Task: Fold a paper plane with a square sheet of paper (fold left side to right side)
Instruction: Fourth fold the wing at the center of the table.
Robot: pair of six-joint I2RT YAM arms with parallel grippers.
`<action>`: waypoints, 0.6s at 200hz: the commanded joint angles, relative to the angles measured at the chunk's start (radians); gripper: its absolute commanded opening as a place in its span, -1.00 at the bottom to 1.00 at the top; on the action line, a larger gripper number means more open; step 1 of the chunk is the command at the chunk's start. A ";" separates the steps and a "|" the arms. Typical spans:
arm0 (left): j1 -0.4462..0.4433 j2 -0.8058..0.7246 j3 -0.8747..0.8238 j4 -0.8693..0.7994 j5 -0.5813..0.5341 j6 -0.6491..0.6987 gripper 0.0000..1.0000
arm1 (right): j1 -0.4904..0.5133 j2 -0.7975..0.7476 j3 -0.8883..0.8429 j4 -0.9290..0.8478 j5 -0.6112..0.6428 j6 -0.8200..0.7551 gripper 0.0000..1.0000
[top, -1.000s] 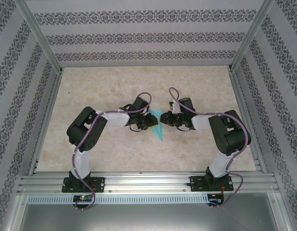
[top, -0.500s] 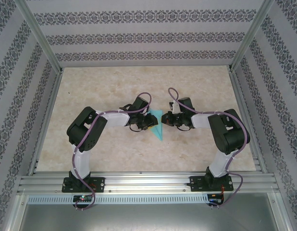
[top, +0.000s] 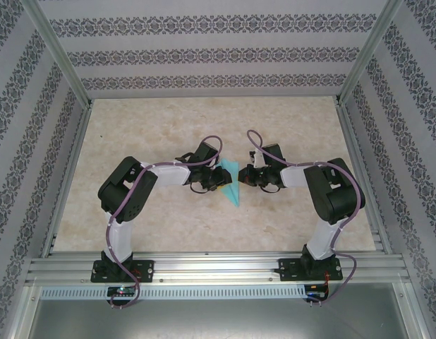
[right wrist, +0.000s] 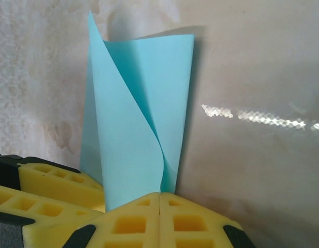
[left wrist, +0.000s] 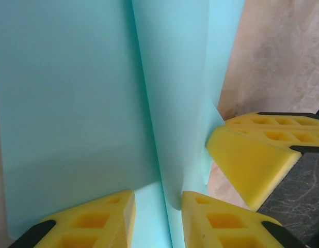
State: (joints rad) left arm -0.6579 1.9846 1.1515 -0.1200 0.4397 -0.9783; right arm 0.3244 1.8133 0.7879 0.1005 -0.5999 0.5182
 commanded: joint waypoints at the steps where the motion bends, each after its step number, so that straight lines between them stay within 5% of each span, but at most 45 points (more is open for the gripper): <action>1: -0.019 0.025 0.014 -0.026 -0.018 0.006 -0.36 | -0.009 0.021 0.030 -0.007 0.019 -0.034 -0.91; 120: -0.020 0.029 0.017 -0.022 -0.012 0.008 -0.37 | 0.015 0.018 -0.021 -0.003 0.029 -0.017 -0.91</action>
State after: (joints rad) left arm -0.6621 1.9846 1.1530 -0.1200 0.4362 -0.9783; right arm 0.3256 1.8263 0.7937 0.0986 -0.5991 0.5030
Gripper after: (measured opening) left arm 0.317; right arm 0.049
